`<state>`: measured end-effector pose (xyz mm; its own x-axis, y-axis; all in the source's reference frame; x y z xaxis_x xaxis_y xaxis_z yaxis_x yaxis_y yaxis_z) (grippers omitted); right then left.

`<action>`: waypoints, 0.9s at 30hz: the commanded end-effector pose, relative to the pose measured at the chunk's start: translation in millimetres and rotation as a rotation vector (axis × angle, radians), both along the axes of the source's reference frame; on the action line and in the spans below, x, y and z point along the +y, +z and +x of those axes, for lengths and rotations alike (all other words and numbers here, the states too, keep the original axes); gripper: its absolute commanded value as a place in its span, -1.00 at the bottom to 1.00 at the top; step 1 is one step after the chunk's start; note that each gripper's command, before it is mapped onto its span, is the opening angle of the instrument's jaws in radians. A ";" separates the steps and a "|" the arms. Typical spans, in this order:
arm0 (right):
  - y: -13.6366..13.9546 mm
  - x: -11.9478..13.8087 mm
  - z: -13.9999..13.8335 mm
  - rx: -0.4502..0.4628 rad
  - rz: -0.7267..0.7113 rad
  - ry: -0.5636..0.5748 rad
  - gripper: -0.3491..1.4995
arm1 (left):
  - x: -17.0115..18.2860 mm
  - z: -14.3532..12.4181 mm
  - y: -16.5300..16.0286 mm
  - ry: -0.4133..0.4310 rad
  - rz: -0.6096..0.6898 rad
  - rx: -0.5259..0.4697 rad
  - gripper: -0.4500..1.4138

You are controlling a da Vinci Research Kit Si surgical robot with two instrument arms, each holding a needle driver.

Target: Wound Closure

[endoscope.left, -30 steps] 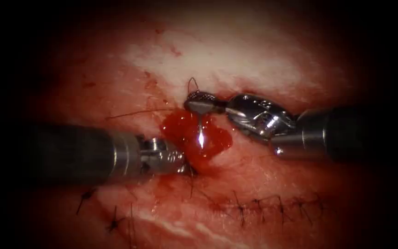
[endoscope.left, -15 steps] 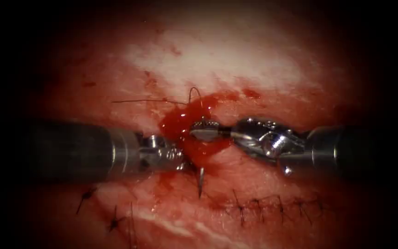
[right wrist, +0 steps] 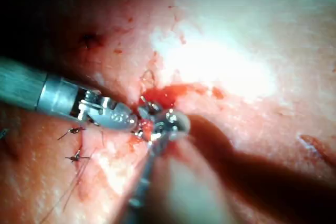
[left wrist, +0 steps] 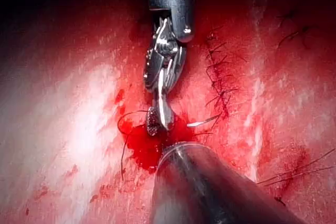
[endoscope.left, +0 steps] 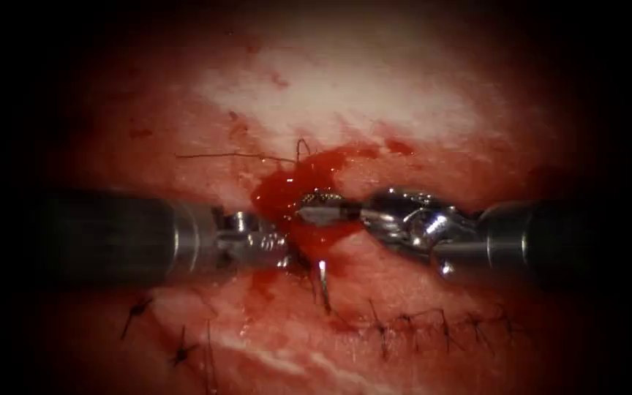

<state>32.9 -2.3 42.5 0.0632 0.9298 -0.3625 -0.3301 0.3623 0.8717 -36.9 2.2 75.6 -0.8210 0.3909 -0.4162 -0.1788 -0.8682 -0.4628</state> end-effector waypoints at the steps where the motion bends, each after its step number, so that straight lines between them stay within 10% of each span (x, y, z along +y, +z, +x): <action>1: 0.8 0.1 -0.7 -0.013 -0.032 0.000 0.63 | -0.8 -0.3 0.2 0.011 -0.010 -0.019 -0.91; 11: 0.8 3.4 -8.5 -0.118 -0.120 0.081 0.63 | -3.2 0.2 -4.4 0.047 -0.171 -0.222 -0.60; 27: 2.5 2.1 -6.6 -0.124 -0.136 0.069 0.62 | -2.1 -3.3 -4.4 -0.064 -0.340 -0.334 -0.32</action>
